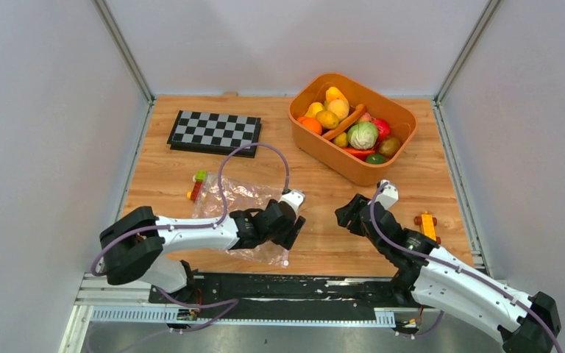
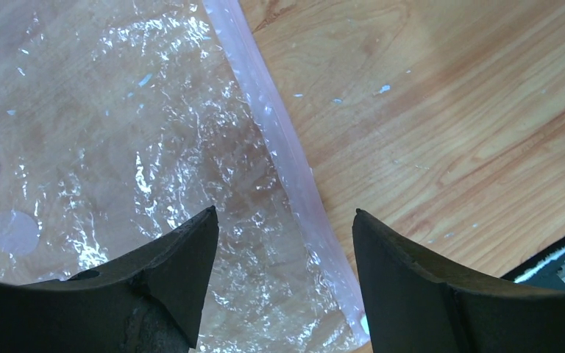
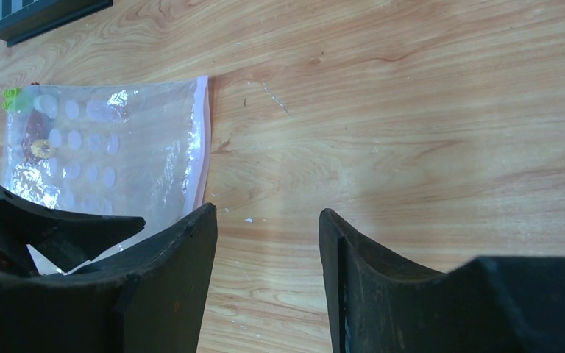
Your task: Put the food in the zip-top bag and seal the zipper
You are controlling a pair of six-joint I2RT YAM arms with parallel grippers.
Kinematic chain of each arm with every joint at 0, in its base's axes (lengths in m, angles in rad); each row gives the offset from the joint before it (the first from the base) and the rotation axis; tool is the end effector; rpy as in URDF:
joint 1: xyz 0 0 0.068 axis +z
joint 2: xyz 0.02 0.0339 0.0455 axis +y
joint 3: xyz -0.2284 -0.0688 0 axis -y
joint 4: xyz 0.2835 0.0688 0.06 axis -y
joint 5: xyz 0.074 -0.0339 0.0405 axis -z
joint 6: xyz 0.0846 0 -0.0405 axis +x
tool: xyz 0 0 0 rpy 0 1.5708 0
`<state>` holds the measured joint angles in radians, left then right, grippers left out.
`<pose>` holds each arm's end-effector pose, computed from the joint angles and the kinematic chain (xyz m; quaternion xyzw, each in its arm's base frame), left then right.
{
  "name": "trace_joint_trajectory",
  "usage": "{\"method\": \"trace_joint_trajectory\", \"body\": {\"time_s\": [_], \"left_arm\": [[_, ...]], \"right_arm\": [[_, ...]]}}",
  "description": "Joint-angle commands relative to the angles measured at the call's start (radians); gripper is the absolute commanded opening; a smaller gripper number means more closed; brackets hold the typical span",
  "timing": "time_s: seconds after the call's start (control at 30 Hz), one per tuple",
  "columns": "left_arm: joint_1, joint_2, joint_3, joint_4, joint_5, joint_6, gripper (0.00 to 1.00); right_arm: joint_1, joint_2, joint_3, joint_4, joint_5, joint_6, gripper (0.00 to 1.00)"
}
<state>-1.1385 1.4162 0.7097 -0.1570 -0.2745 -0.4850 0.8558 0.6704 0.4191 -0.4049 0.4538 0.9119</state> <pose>0.1634 -0.2995 0.0826 0.2534 0.8953 -0.1606 0.3292 0.1915 0.1640 0.1515 0.1238 0.8711 0.2046 0.4289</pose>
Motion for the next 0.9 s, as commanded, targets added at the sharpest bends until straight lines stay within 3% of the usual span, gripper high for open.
{"method": "trace_joint_trajectory", "body": {"time_s": [0.0, 0.3, 0.87], "left_arm": [[-0.004, 0.043, 0.066, -0.016, -0.051, -0.004, 0.74], [-0.004, 0.112, 0.090, -0.006, -0.042, -0.014, 0.55], [-0.004, 0.074, 0.051, 0.039, -0.041, -0.011, 0.00]], "right_arm": [[-0.002, -0.020, -0.023, 0.004, 0.009, 0.038, 0.53], [-0.002, 0.014, -0.035, 0.053, -0.038, 0.029, 0.51], [-0.001, 0.130, -0.068, 0.234, -0.207, -0.009, 0.41]]}}
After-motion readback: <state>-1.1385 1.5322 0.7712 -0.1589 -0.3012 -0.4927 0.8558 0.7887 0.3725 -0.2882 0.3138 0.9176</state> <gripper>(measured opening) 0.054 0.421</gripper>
